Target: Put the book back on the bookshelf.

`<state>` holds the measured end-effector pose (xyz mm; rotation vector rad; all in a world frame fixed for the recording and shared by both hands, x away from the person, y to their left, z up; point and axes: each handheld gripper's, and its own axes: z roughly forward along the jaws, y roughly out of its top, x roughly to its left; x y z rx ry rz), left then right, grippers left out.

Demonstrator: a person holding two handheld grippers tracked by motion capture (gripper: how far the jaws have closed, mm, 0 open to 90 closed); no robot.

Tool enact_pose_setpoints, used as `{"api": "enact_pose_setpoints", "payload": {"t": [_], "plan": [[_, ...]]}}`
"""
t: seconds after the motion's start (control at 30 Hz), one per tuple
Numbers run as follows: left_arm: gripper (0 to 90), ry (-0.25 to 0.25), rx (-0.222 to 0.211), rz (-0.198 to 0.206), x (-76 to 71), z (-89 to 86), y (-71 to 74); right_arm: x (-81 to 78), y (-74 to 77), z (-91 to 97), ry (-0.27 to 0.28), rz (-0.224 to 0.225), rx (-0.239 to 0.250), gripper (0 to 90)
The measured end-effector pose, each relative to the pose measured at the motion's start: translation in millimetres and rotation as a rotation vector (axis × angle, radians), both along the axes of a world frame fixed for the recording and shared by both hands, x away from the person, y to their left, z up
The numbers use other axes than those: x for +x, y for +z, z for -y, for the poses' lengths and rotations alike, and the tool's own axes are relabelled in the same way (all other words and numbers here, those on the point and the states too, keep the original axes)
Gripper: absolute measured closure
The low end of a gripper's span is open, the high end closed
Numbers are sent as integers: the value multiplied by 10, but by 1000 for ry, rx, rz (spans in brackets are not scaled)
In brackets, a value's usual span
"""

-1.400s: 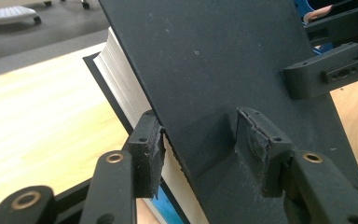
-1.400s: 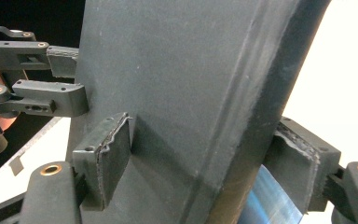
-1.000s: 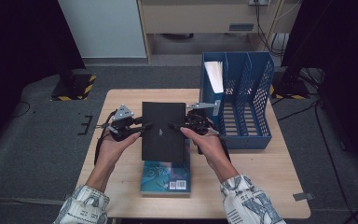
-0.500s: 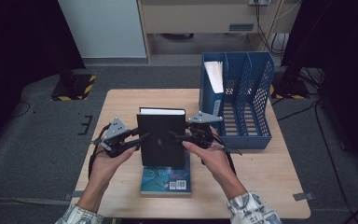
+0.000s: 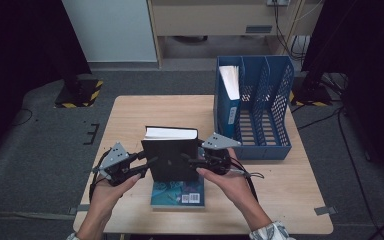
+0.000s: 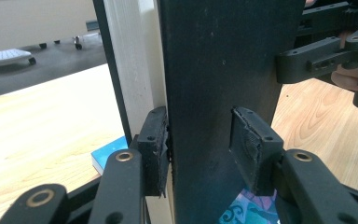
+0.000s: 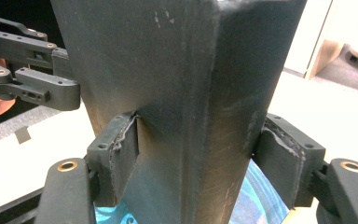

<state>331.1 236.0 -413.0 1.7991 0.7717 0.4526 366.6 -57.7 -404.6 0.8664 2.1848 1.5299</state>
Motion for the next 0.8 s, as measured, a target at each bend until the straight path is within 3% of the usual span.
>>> {"api": "enact_pose_setpoints", "payload": {"t": [0.3,0.47,0.8], "plan": [[576,-17,1,-14,-24,8,-75,9,-21,9,43,15,4,242],[576,-19,-6,-15,-22,6,-78,118,2,-70,83,4,19,202],[535,-5,-21,-20,-45,12,-120,177,56,-143,120,-21,24,184]]}}
